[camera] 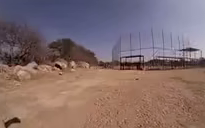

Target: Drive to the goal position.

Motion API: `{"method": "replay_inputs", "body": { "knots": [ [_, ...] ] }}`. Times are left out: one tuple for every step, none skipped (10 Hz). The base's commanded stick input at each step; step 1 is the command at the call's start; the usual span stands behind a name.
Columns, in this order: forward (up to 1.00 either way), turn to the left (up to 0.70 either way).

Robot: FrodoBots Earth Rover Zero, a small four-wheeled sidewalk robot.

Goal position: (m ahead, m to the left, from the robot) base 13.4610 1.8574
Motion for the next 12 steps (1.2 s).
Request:
{"method": "replay_inputs", "body": {
  "knots": [
    [0.5,0.0],
    [0.5,0.0],
    [0.5,0.0],
    [0.5,0.0],
    [0.5,0.0],
    [0.5,0.0],
    [0.5,0.0],
    [0.5,0.0],
    [0.5,0.0],
    [0.5,0.0],
    [0.5,0.0],
    [0.5,0.0]
  ]
}}
